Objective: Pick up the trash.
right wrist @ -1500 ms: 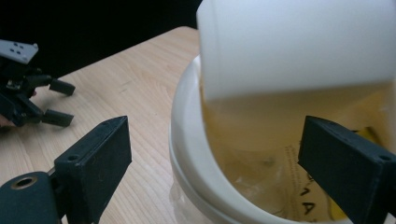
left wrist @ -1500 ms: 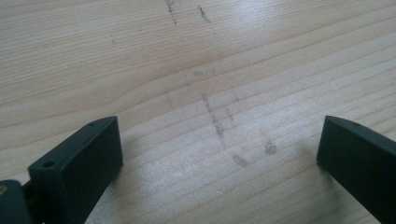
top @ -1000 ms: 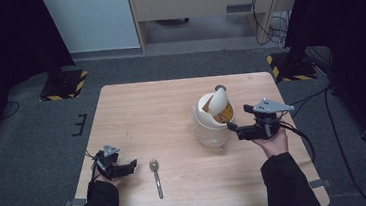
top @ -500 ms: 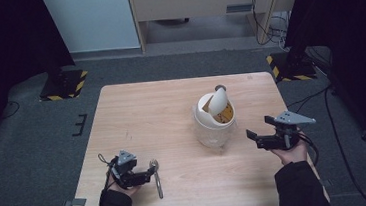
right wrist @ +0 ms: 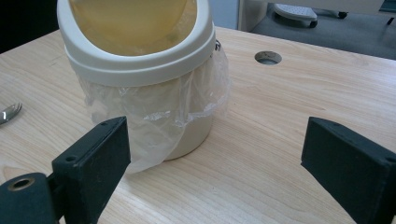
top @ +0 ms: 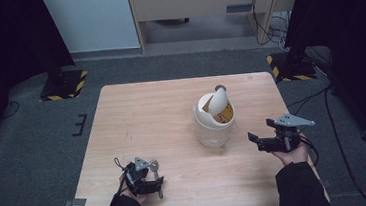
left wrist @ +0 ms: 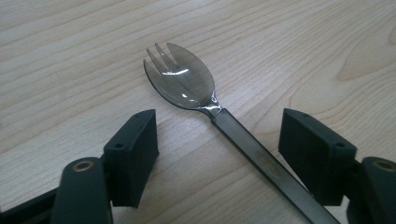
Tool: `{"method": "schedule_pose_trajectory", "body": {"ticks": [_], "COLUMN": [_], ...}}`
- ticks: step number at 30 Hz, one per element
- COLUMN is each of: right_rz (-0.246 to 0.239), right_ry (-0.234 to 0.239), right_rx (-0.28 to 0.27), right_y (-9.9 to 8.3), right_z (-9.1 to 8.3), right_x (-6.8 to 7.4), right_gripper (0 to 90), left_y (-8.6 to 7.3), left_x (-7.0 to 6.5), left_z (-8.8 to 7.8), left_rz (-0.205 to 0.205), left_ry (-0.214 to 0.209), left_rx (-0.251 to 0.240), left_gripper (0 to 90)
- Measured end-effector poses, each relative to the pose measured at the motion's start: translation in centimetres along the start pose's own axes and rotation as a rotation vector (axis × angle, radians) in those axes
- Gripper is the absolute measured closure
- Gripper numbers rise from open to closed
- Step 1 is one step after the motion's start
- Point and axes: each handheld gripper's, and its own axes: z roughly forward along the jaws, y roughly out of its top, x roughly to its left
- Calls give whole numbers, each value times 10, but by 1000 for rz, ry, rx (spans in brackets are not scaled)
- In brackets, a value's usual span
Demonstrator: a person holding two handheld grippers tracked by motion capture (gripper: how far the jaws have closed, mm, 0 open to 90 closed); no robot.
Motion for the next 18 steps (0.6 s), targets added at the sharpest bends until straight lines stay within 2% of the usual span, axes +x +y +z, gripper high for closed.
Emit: {"method": "schedule_pose_trajectory", "body": {"ticks": [5,7,8,13,18], "right_rz": [4,5,5,6,8], "right_ry": [-4,-5,-5,-6,-7], "right_rx": [0,3,3,8,10], "right_y": [-1,-2,-2,-3,-4], "right_z": [0,0,0,1,1], "right_x": [-2,-2,-2,-3,-4], "right_gripper": [83,83,83,83,83], "left_y": [1,3,4,6,8], "left_x": [2,4,5,11,14], "left_z": [-1,-1,0,0,1], "left_rz": [25,31,28,2,7], "left_ry": [9,1,-2,-21,-21], "left_rx": [4,3,2,5,10], "left_gripper": [405,497,497,621,713]}}
